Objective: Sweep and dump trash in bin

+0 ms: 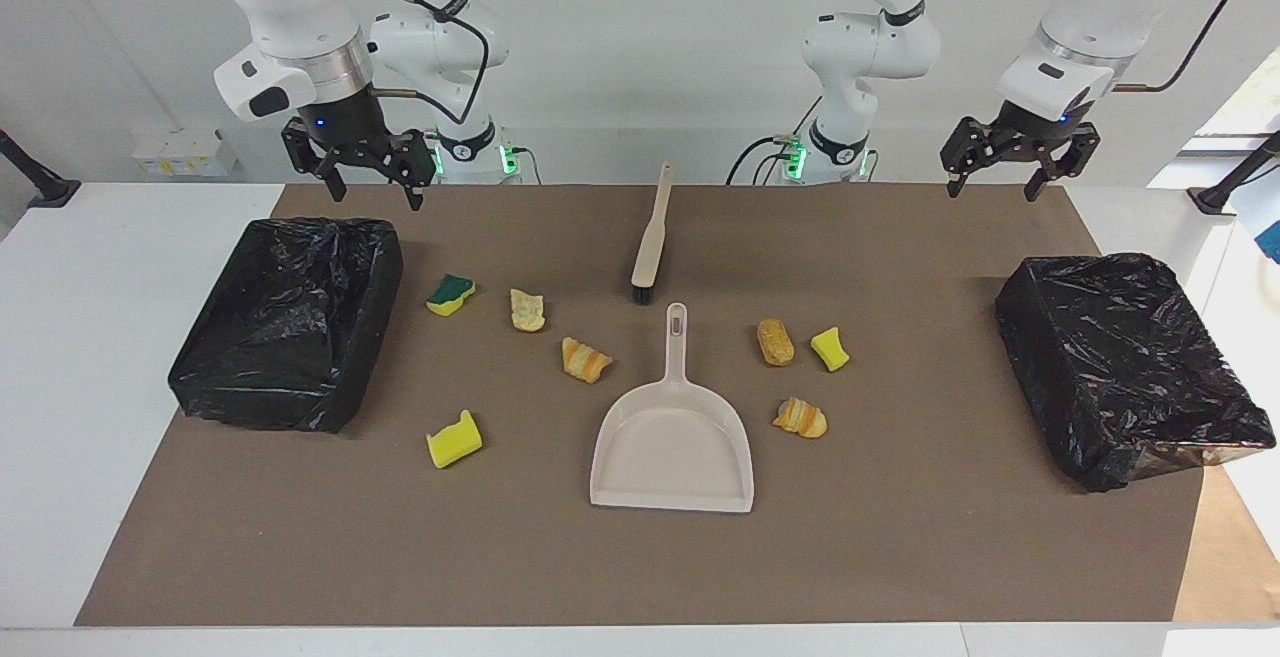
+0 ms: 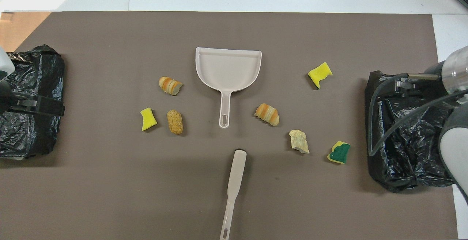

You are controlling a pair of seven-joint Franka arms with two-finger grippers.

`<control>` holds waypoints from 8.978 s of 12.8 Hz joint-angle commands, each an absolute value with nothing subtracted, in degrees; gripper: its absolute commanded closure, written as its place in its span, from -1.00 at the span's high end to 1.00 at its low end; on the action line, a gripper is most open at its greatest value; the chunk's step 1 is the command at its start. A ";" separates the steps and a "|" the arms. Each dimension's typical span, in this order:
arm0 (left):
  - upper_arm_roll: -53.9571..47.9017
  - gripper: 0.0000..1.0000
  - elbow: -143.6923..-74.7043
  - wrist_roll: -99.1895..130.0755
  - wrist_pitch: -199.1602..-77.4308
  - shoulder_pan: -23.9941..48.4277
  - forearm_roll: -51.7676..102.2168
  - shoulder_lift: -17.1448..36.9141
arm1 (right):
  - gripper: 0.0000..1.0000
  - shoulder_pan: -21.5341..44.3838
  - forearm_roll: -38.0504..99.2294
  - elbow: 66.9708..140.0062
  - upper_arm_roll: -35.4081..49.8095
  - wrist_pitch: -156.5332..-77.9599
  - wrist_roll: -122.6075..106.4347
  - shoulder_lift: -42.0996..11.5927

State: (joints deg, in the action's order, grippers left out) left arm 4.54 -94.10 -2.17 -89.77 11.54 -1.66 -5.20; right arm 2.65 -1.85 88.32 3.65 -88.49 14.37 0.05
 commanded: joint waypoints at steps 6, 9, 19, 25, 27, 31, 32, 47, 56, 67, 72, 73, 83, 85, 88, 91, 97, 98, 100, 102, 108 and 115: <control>4.57 1.00 -94.13 -2.99 -88.68 11.51 -1.15 -5.54 | 1.00 2.02 -0.70 88.24 3.60 -88.86 12.92 -0.09; 4.48 1.00 -96.05 -2.99 -89.12 12.04 2.11 -5.71 | 1.00 1.93 -0.79 88.24 3.60 -88.68 12.83 -0.09; 3.08 1.00 -119.67 -1.76 -107.20 26.00 6.42 -12.99 | 1.00 3.32 -0.18 88.95 4.22 -93.40 14.23 -2.88; 2.03 1.00 -130.15 6.66 -111.61 39.00 6.42 -14.85 | 1.00 16.16 -1.32 85.09 4.13 -103.70 30.73 -16.67; 1.41 1.00 -134.01 15.94 -117.82 45.92 6.42 -13.63 | 1.00 18.79 -1.41 83.77 4.13 -108.09 33.65 -20.81; 1.49 1.00 -141.22 29.27 -128.65 58.16 6.42 -12.04 | 1.00 24.95 -2.19 81.47 4.04 -113.45 39.64 -27.67; 1.41 1.00 -142.20 29.27 -130.06 58.79 6.33 -11.87 | 1.00 26.61 -2.98 81.39 4.04 -115.38 40.51 -29.34; 2.11 -1.00 -140.28 32.08 -128.35 58.90 6.33 -8.87 | -1.00 31.64 -3.69 84.19 4.22 -123.13 45.53 -33.66; 2.20 -1.00 -137.73 31.99 -107.69 51.53 4.22 -19.85 | -0.69 31.55 -3.69 85.78 4.39 -123.84 45.44 -33.05; 2.11 -1.00 -136.58 31.29 -99.40 35.18 -4.30 -22.33 | -0.29 31.29 -2.37 85.96 4.48 -123.93 45.18 -33.05; 2.11 -1.00 -136.93 29.28 -105.81 25.86 -6.24 -20.74 | -0.27 31.20 -1.06 85.96 4.48 -124.01 44.74 -33.13; 2.11 -1.00 -136.93 26.40 -106.78 23.49 -6.15 -20.22 | -0.27 31.20 -1.05 85.96 4.48 -123.93 44.48 -33.13; 2.11 -1.00 -136.58 19.51 -118.54 16.96 -5.36 -11.97 | -1.00 26.29 -1.85 85.78 4.13 -116.31 16.32 -26.29; 1.76 -1.00 -136.49 19.51 -121.11 17.14 -4.40 -10.55 | -1.00 24.96 -1.93 85.78 4.04 -111.55 7.16 -24.53; 1.76 -1.00 -136.49 19.60 -122.08 19.16 -1.50 -10.20 | -1.00 23.04 -2.37 85.69 3.96 -107.07 -9.35 -23.82; 1.67 -1.00 -136.41 19.51 -125.32 19.25 0.34 -8.27 | -1.00 20.48 -4.29 85.69 3.87 -101.26 -29.47 -23.73; 2.20 -1.00 -134.03 19.51 -123.32 17.94 1.76 -6.77 | -1.00 20.39 -17.04 85.52 4.39 -102.91 -53.67 -26.62; 2.20 -1.00 -134.12 20.47 -123.92 16.45 1.76 -6.68 | -1.00 20.39 -18.44 85.34 4.31 -103.62 -57.44 -27.59; 2.20 -1.00 -134.30 20.74 -124.10 15.91 1.76 -6.77 | -1.00 20.39 -20.47 85.17 4.48 -105.72 -66.15 -28.30; 2.11 -1.00 -134.65 20.92 -124.62 16.69 1.76 -6.24 | -1.00 19.95 -20.22 85.25 4.48 -108.97 -69.77 -28.48; 1.67 -1.00 -134.30 26.63 -128.50 23.19 4.20 -3.51 | -1.00 19.95 -19.43 85.25 4.48 -109.69 -69.79 -29.44; 1.49 -1.00 -128.33 28.91 -132.19 31.28 11.41 2.19 | -1.00 19.60 -18.90 85.25 4.48 -110.13 -69.44 -29.71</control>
State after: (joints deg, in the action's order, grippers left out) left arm 0.92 -131.14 28.33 -131.96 28.27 8.40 0.22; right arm 20.52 -18.79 85.51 3.99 -108.69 -68.96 -28.63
